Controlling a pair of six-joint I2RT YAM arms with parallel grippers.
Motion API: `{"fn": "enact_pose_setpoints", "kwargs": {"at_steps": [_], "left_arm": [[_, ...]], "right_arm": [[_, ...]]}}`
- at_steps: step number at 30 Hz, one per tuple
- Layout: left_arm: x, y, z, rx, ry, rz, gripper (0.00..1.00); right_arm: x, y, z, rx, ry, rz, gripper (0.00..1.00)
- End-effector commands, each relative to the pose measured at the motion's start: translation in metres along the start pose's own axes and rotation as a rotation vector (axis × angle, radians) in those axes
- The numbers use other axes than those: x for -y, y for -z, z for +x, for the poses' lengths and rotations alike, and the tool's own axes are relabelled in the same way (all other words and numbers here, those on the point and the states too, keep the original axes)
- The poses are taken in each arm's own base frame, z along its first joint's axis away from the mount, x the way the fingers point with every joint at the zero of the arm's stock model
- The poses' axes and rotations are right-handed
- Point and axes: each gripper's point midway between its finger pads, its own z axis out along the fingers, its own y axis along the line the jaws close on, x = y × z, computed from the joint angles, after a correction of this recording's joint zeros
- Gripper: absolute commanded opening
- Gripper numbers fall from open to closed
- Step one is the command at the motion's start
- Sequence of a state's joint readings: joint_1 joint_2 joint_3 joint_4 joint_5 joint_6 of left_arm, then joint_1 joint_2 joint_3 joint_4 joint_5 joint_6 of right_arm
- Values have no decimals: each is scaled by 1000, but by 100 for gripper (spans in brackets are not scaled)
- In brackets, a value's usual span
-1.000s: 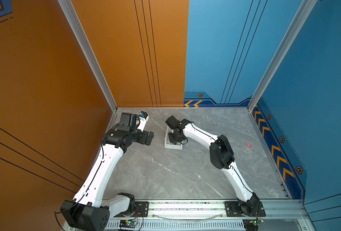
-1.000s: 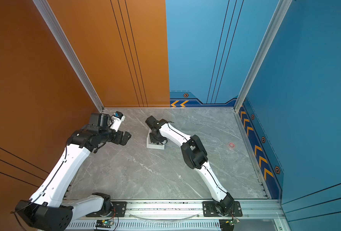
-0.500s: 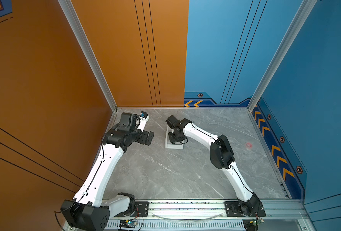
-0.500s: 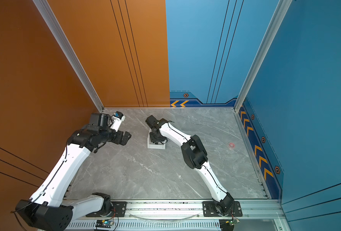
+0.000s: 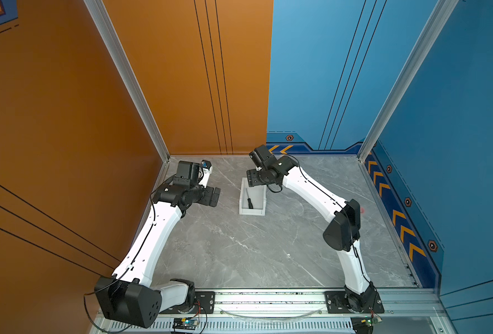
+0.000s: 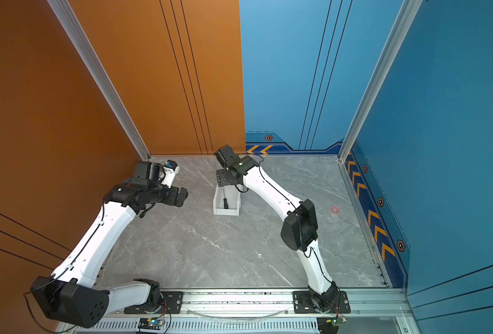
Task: Put the screwdriver in the bin
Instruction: Place the screwdriver into the bin, then reset both arms
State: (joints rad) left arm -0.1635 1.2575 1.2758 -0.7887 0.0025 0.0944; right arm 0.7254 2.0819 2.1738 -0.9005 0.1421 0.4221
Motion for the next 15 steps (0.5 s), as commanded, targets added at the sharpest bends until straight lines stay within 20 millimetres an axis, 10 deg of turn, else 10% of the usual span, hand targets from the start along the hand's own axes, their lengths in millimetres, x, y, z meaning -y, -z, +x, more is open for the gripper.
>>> {"fn": "enact_pose_setpoints", "kwargs": {"at_steps": [1,4,15], "left_arm": [[-16,-12,0,17,84,-53,98],[-31,-24,2,35,161,-101,98],[-75,-73,32,321,341,-208,98]], "right_arm": [[27,34,-7,78,-5,64,84],[60,54,-6,148,-87,78,99],[184,90,59,329,-258,279,100]]}}
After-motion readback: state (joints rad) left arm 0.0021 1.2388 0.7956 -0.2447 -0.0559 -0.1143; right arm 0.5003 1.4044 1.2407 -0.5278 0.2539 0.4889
